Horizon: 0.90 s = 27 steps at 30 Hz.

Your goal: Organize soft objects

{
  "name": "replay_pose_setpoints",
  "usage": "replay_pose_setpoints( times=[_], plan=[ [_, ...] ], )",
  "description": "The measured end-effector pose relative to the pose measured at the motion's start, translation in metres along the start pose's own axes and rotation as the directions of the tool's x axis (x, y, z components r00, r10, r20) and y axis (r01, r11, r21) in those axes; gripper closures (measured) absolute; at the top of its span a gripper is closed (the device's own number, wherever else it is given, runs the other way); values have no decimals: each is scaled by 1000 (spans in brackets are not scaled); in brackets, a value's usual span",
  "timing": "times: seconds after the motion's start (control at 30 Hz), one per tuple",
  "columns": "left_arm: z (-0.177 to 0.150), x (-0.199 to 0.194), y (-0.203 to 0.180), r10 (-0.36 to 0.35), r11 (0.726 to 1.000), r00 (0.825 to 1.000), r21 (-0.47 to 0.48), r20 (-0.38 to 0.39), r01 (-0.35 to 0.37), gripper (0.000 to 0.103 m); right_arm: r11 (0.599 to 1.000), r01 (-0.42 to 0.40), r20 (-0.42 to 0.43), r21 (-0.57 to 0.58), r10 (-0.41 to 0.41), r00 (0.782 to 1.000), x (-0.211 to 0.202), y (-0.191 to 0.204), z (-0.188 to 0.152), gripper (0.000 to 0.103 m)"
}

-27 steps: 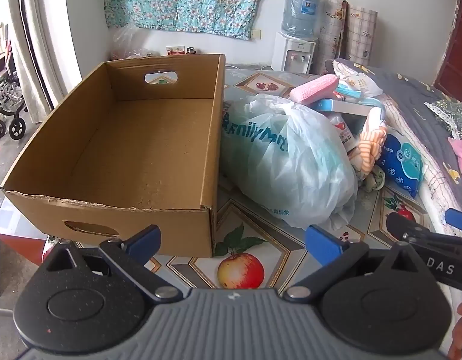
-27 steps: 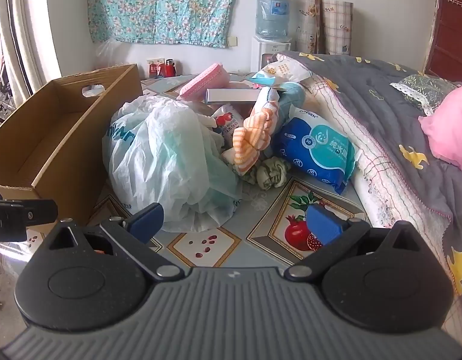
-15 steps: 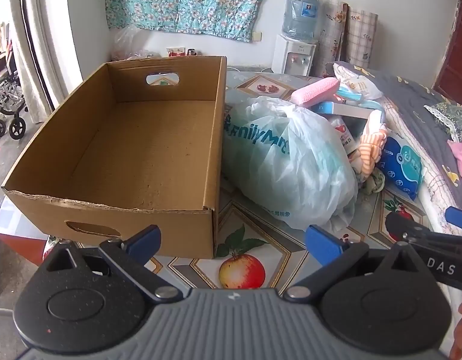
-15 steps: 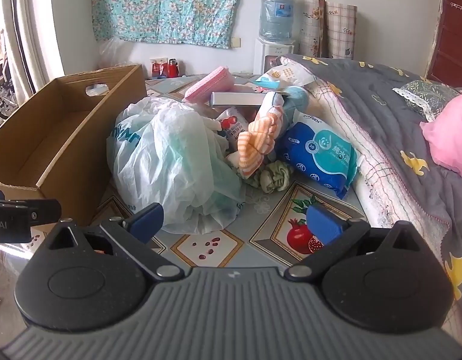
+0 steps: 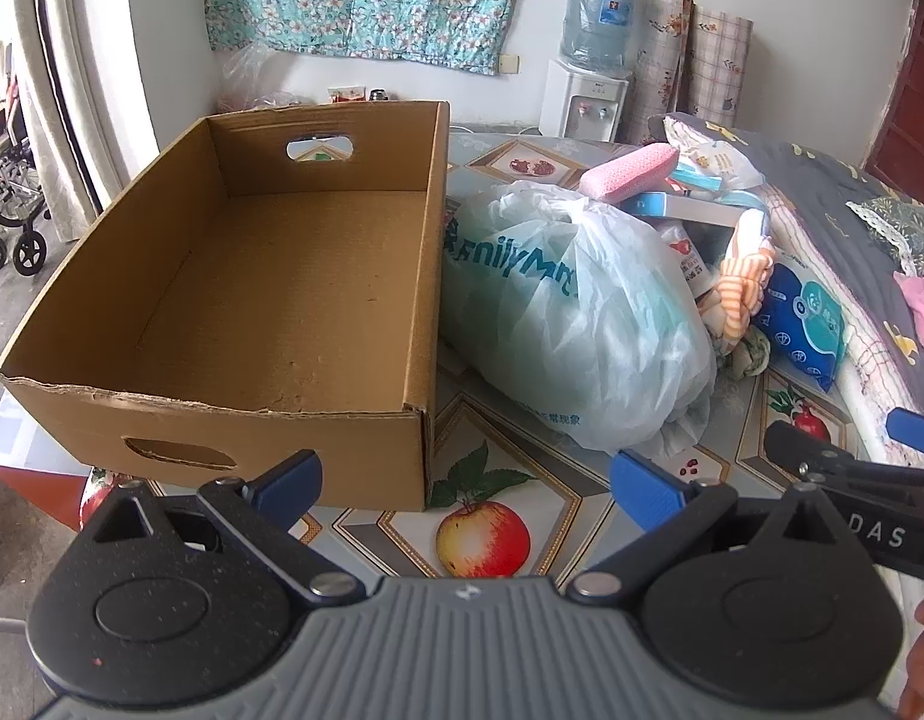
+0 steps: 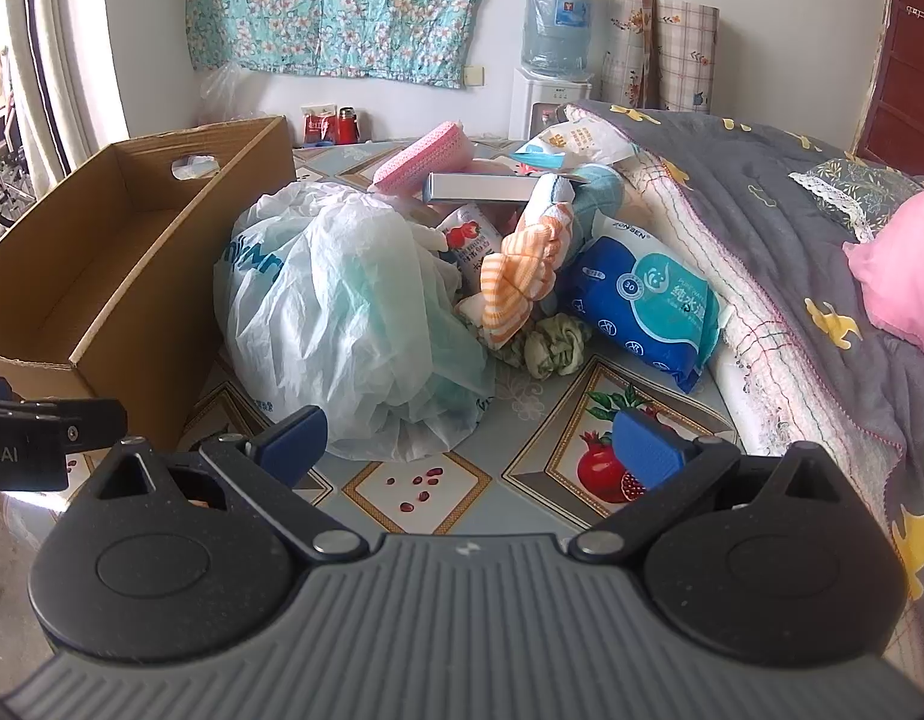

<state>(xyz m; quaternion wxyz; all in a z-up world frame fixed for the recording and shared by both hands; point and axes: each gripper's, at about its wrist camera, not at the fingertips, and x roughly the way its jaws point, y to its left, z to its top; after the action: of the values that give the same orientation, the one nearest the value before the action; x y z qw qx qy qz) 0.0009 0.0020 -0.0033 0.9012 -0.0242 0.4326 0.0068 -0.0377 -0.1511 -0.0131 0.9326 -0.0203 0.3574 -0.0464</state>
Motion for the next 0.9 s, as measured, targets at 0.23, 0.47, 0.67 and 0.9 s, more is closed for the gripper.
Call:
replay_pose_setpoints(
  times=[0.23, 0.47, 0.67, 0.9],
  plan=[
    [0, 2, 0, -9, 1000, 1000, 4, -3, 9, 0, 1000, 13, -1, 7, -13, 1000, -1, -2, 0, 1],
    [1, 3, -1, -9, 1000, 1000, -3, -1, 9, 0, 1000, 15, -2, 1, -15, 1000, 2, 0, 1, 1],
    [1, 3, -1, -10, 1000, 1000, -2, -1, 10, 0, 1000, 19, 2, 0, -19, 1000, 2, 0, 1, 1],
    [1, 3, -1, -8, 1000, 1000, -2, 0, 8, 0, 1000, 16, 4, 3, -16, 1000, 2, -1, 2, 1]
  ],
)
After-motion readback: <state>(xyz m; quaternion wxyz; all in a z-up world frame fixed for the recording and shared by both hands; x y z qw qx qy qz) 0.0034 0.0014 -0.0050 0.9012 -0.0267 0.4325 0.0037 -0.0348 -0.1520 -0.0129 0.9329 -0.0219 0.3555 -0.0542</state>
